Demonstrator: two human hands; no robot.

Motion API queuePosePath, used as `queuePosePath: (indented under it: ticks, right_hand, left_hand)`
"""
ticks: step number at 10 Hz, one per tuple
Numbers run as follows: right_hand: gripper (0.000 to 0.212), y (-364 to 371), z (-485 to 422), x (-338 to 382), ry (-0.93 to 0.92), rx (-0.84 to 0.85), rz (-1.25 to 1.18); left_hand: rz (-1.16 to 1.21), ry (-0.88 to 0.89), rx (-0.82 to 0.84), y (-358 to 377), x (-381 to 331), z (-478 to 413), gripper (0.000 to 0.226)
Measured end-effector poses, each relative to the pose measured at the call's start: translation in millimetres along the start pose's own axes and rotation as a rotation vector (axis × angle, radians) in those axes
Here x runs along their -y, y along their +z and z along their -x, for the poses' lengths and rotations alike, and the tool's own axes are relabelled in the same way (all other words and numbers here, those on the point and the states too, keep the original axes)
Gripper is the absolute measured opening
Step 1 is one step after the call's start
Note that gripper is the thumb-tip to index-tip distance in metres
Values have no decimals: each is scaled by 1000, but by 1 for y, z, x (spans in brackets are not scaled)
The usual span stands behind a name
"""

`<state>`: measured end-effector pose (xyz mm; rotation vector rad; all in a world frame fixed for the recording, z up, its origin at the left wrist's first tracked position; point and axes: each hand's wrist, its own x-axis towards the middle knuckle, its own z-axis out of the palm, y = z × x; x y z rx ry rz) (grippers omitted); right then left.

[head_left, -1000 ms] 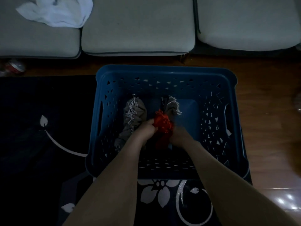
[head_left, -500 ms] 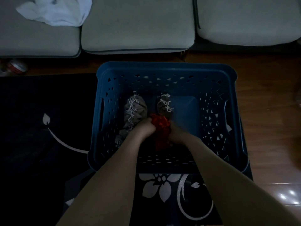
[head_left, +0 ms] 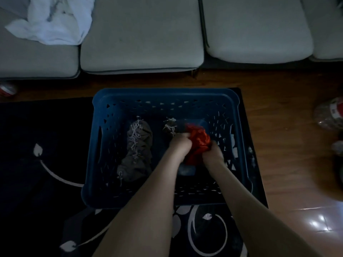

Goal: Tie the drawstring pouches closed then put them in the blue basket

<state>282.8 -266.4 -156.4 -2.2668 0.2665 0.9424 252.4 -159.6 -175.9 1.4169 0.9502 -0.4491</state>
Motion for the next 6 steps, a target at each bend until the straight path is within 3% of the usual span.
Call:
queuePosePath:
  ticks: [1,2,3,4,5,6]
  right_hand:
    - [37,7,-5,-4,61,-37,-53]
    - [50,15,-23,2,40,11,-64]
    - [75,18,-32,10,102,144,-18]
    - [77,14,-26,5,84,160,-52]
    - [62,7,-5,7,41,139,-58]
    - [77,6,20,14,48,122,-58]
  left_hand:
    - [67,-86,19,18,11,-28,24]
    - [91,-98,-2,20,19,-45,33]
    - [41,-59,-4,16,16,-47,35]
    - [101,-57,-67,10,13,-43,41]
    - [36,-76,-52,2,10,-24,43]
    - [-36,-58,-75,-5,-7,11,37]
